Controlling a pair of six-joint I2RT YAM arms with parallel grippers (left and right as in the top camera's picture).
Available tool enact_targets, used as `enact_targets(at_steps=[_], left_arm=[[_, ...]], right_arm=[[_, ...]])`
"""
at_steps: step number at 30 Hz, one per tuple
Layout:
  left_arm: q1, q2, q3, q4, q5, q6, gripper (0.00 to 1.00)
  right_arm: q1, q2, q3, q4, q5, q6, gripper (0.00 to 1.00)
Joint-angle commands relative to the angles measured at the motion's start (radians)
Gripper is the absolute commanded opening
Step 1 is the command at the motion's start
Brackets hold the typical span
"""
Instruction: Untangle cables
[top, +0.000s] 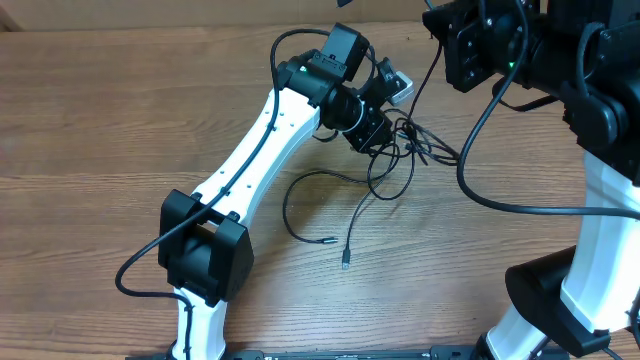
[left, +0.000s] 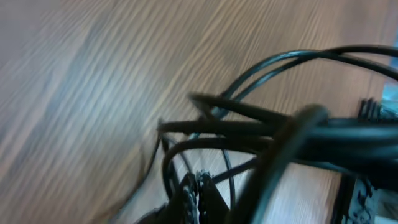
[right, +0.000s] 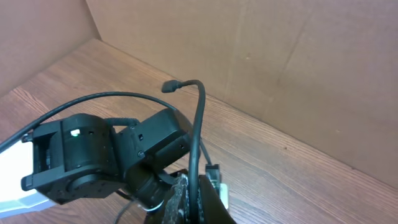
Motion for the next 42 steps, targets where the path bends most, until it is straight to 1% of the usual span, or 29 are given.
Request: enact_targets(at_steps=[1,4,7,10,13,16,20,22,24,25,27,31,34,38,40,42], left_arm=[[0.046,-0.048,0.069,-0.091,-0.169,-0.032,0.04],[0.097,-0.09,0.115,-0.178,-0.289,-0.032,0.04],[0.17,-0.166,0.126,-0.211,-0.363,-0.045,0.04],[0.265,-0.252,0.126,-0.21,-0.388,-0.103,0.04],[0.385,-0.339,0.126,-0.205,-0.424,-0.206,0.04],[0.521,-0.439,0.126,-0.209,-0.472,-0.301,0.04],[0.644,-0.541,0.126,-0.203,-0.475,-0.306,0.04],[0.679,-0.578,0.126,-0.199,-0.475,-0.306,0.04],[0.709,-0.613,0.126,-0.196,-0.481,-0.306,0.04],[0.721,-0.64,0.126,-0.195,-0.508,-0.306,0.04],[0.721,-0.657,0.126,-0.196,-0.536,-0.306,0.04],[0.721,-0.666,0.126,-0.204,-0.552,-0.306,0.04],[0.721,-0.663,0.126,-0.209,-0.552,-0.311,0.04],[0.72,-0.663,0.126,-0.201,-0.548,-0.329,0.04],[0.719,-0.662,0.126,-0.198,-0.545,-0.336,0.04],[0.719,-0.659,0.126,-0.197,-0.525,-0.336,0.04]], right_arm=[[0.003,-0.003,0.009,0.003,0.064,0.001,0.04],[0.003,-0.003,0.009,-0.007,0.092,0.001,0.04],[0.003,-0.003,0.009,-0.023,0.117,0.001,0.04],[0.003,-0.003,0.009,-0.03,0.159,0.002,0.04],[0.003,-0.003,0.009,-0.039,0.225,0.005,0.04],[0.002,-0.003,0.009,-0.051,0.33,0.018,0.04],[-0.036,-0.003,0.009,-0.058,0.507,0.089,0.04],[-0.065,-0.003,0.008,-0.059,0.534,0.096,0.04],[-0.104,-0.003,0.008,-0.054,0.558,0.117,0.04],[-0.158,-0.003,0.008,-0.05,0.56,0.118,0.04],[-0.218,-0.003,0.008,-0.041,0.559,0.122,0.04],[-0.352,-0.003,-0.007,0.007,0.557,0.16,0.04],[-0.453,-0.002,-0.053,0.053,0.512,0.161,0.04],[-0.565,-0.001,-0.185,0.138,0.348,0.149,0.04],[-0.59,-0.001,-0.271,0.185,0.262,0.116,0.04],[-0.593,0.0,-0.378,0.251,0.235,0.104,0.04]])
